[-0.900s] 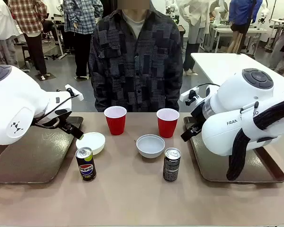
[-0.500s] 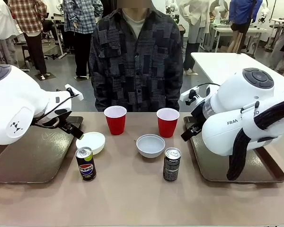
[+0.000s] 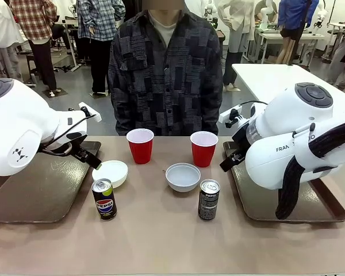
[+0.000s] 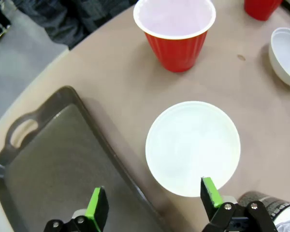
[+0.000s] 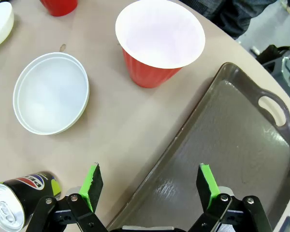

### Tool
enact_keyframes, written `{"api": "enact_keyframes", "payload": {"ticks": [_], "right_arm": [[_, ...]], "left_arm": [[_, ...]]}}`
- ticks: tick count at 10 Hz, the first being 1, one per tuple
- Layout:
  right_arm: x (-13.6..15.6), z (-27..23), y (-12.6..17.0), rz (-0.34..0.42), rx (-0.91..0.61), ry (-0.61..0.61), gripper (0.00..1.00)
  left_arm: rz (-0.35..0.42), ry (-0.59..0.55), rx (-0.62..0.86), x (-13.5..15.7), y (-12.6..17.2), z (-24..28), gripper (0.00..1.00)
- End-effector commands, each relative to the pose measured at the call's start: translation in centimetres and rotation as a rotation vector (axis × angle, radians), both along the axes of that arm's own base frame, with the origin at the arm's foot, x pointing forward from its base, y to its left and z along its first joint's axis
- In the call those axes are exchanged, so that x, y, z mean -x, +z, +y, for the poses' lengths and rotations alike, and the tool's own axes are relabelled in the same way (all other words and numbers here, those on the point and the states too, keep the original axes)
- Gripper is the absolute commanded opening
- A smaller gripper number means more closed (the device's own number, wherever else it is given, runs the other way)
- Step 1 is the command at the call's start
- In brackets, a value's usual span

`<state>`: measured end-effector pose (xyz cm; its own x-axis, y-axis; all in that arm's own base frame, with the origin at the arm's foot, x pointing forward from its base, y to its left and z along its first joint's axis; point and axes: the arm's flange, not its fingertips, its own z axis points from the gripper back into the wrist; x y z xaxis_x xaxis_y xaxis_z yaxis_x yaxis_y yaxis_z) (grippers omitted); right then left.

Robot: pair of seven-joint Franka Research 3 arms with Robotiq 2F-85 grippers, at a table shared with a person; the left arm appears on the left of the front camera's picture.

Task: Prepare tableware on both trays.
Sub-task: Pick up a Picnic Bowl from the table and place it on a Handle tray.

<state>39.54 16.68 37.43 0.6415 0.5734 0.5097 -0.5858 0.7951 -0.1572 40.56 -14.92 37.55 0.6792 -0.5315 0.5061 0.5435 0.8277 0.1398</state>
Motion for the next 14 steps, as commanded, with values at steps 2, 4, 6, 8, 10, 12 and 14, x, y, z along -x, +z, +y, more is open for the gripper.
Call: {"api": "enact_keyframes", "payload": {"ticks": [2, 4, 6, 8, 10, 12, 14], "right_arm": [[0.0, 0.0, 0.0, 0.000, 0.000, 0.000, 1.00], [1.5, -0.2, 1.7, -0.034, 0.017, 0.026, 1.00], [5.5, 0.1, 5.0, -0.024, 0.059, -0.020, 1.00], [11.2, -0.3, 8.1, -0.002, 0.069, -0.048, 1.00], [16.5, -1.1, 8.8, 0.083, 0.103, -0.064, 1.00], [19.9, -2.0, 7.1, 0.157, 0.125, -0.113, 1.00], [19.4, -4.0, 4.5, 0.180, 0.205, -0.239, 1.00]], "left_arm": [[0.000, 0.000, 0.000, 0.0, 0.0, 0.0, 1.00], [0.014, -0.012, -0.025, 1.5, 1.7, 0.0, 1.00], [0.007, 0.005, -0.032, 4.5, 5.8, 0.8, 1.00], [0.105, -0.042, -0.052, 8.8, 9.4, 2.6, 1.00], [0.213, -0.087, -0.047, 12.6, 10.3, 3.9, 1.00], [0.271, -0.093, -0.011, 15.4, 9.8, 4.8, 1.00], [0.216, -0.004, -0.029, 15.3, 8.1, 5.2, 1.00]]}}
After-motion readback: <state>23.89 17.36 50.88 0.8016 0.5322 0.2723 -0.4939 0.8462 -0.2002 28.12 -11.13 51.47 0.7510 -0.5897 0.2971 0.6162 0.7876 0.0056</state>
